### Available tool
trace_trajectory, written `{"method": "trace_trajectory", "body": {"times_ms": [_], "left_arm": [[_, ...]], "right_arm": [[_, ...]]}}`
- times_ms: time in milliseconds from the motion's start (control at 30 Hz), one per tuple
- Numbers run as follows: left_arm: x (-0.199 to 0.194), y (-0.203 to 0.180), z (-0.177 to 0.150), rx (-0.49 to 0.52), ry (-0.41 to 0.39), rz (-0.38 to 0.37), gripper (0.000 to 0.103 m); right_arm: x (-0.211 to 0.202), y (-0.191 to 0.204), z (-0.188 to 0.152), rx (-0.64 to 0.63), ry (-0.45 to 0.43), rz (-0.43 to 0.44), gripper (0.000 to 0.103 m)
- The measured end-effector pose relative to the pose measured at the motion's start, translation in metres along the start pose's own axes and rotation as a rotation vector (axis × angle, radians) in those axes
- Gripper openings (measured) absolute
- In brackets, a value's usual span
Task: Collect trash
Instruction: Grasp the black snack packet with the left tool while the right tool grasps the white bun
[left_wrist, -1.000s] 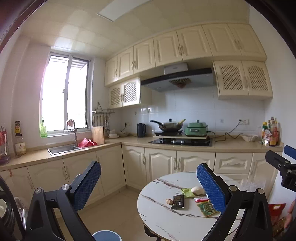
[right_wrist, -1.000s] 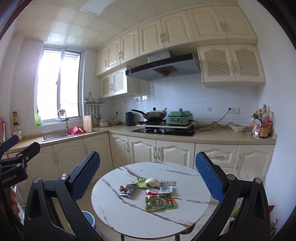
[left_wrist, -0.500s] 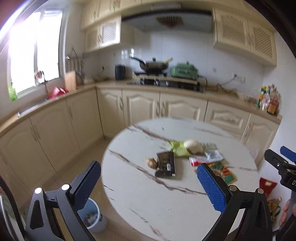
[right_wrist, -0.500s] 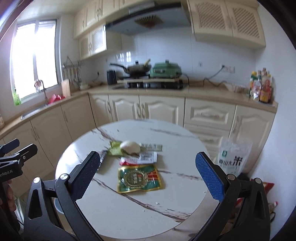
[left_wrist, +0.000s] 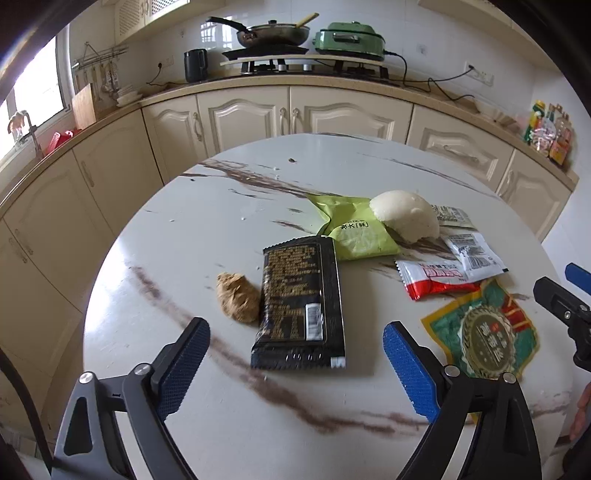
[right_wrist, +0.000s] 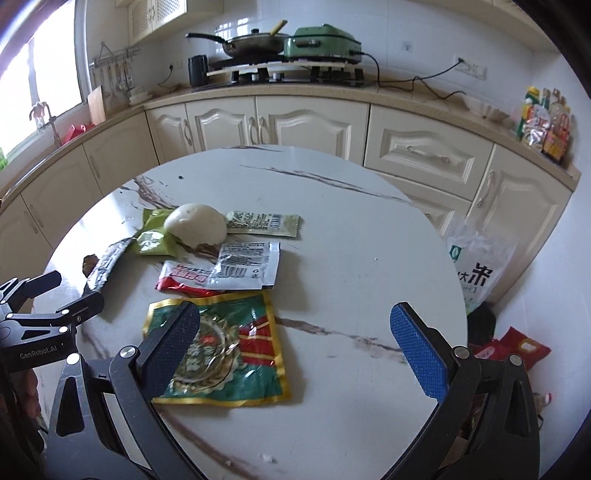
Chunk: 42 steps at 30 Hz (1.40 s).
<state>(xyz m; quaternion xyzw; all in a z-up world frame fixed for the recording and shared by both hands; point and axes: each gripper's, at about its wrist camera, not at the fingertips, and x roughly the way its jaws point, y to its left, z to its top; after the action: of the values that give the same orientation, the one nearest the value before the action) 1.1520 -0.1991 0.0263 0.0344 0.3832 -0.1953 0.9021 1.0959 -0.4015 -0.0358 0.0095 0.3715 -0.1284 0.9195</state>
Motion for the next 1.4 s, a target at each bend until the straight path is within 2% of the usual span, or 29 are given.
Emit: {"method": "trace_trajectory", "body": {"times_ms": [33,67,133,167,200,267,300,367,400,500,600,700,767,867,900,933,1000,1200,1400], "left_arm": [[0.004,-0.001,0.0,0.003,0.01,-0.005,0.083],[0.009,-0.001,-0.001,0.003,0.02,-0.01,0.076],[0.018,-0.003,-0.001,0.014,0.023,0.0,0.076],[0.022,-0.005,-0.004,0.018,0.031,0.0,0.072],[0.024,-0.003,-0.003,0.014,0.03,-0.022,0.063],[0.027,-0.005,-0.004,0.016,0.025,-0.03,0.056],[0.029,-0.005,-0.003,0.021,0.023,-0.04,0.047],[0.029,-0.004,-0.005,0.022,0.02,-0.049,0.043],[0.028,-0.004,-0.005,0.021,0.018,-0.048,0.036],[0.027,0.003,-0.005,0.016,0.017,-0.06,0.026],[0.024,0.014,-0.006,-0.014,0.021,-0.103,0.022],[0.02,0.022,-0.01,-0.027,0.012,-0.128,0.018],[0.015,0.026,-0.014,-0.04,0.002,-0.141,0.013],[0.008,0.033,-0.017,-0.048,-0.012,-0.179,0.009],[0.006,0.036,-0.018,-0.048,-0.016,-0.182,0.008],[0.002,0.037,-0.021,-0.048,-0.025,-0.182,0.008],[-0.002,0.043,-0.021,-0.044,-0.027,-0.195,0.008],[-0.016,0.063,-0.021,-0.058,-0.04,-0.252,0.007],[-0.06,0.074,-0.029,-0.059,-0.089,-0.269,0.007]], "right_arm": [[0.004,0.0,0.002,0.0,0.005,0.001,0.103],[0.009,0.0,0.003,-0.001,0.011,0.002,0.103],[0.015,0.0,0.007,-0.007,0.016,0.009,0.103],[0.018,0.001,0.009,-0.014,0.02,0.012,0.103],[0.021,0.003,0.012,-0.023,0.021,0.017,0.103],[0.026,0.007,0.018,-0.047,0.024,0.027,0.103],[0.029,0.011,0.022,-0.065,0.024,0.03,0.103],[0.032,0.019,0.031,-0.101,0.014,0.048,0.103],[0.036,0.024,0.038,-0.124,0.011,0.059,0.103],[0.05,0.04,0.052,-0.196,0.018,0.113,0.103],[0.069,0.056,0.062,-0.265,0.056,0.165,0.103],[0.084,0.07,0.069,-0.311,0.067,0.179,0.103],[0.094,0.074,0.074,-0.325,0.073,0.189,0.1],[0.111,0.076,0.078,-0.319,0.109,0.248,0.091],[0.114,0.075,0.078,-0.31,0.121,0.28,0.087],[0.115,0.074,0.078,-0.3,0.122,0.313,0.073],[0.114,0.074,0.077,-0.289,0.133,0.349,0.054],[0.093,0.065,0.074,-0.265,0.077,0.321,0.048],[0.046,0.056,0.072,-0.221,0.002,0.303,0.048]]}}
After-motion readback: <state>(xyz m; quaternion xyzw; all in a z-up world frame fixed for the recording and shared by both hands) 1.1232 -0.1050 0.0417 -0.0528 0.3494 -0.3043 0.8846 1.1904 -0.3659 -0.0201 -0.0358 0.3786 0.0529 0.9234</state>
